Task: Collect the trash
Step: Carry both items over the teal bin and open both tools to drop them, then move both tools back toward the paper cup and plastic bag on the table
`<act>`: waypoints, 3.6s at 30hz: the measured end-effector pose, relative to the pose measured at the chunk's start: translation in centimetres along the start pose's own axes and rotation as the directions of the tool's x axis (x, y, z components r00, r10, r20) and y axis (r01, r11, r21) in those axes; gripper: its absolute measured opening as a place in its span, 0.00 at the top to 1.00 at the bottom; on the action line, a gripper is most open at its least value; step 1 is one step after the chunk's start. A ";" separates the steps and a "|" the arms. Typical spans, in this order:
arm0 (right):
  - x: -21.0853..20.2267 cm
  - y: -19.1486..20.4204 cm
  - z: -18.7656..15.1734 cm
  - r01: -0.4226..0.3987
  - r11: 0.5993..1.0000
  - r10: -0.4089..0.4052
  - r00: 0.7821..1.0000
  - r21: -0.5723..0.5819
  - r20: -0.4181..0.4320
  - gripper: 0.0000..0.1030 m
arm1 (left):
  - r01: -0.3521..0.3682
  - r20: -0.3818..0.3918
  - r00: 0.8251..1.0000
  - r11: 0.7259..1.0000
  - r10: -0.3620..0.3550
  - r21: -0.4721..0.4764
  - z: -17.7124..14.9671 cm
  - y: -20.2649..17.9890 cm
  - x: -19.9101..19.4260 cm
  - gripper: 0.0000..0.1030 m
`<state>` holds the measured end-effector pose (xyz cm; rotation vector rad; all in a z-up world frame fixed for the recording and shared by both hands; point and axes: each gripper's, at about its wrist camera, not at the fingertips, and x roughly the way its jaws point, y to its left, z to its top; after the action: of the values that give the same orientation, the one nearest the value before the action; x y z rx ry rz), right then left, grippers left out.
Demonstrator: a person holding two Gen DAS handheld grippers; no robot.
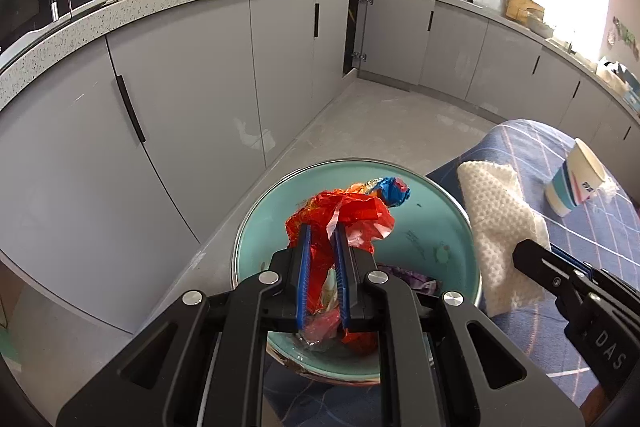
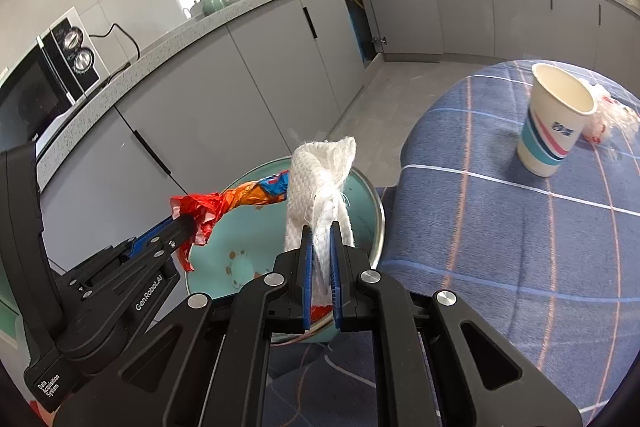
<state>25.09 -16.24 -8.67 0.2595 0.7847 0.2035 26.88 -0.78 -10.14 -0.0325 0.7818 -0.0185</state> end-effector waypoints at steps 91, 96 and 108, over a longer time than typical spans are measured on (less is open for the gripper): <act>-10.3 -22.3 -0.3 0.301 0.908 -0.350 0.928 0.293 0.130 0.45 | 0.231 0.062 0.962 0.912 -0.267 0.339 -0.4 -20.2 -0.1 0.11; -10.4 -24.8 0.2 0.322 0.896 -0.372 0.920 0.304 0.122 0.45 | 0.287 0.071 0.942 0.895 -0.329 0.341 0.4 -23.4 0.4 0.11; -8.3 -29.3 2.9 0.301 0.922 -0.328 0.942 0.243 0.076 0.45 | 0.267 0.072 0.943 0.870 -0.324 0.415 1.2 -29.2 4.1 0.11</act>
<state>23.91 -46.74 -10.05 0.3541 0.7235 -0.2068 30.49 -30.02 -11.08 0.2349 0.6137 -0.4666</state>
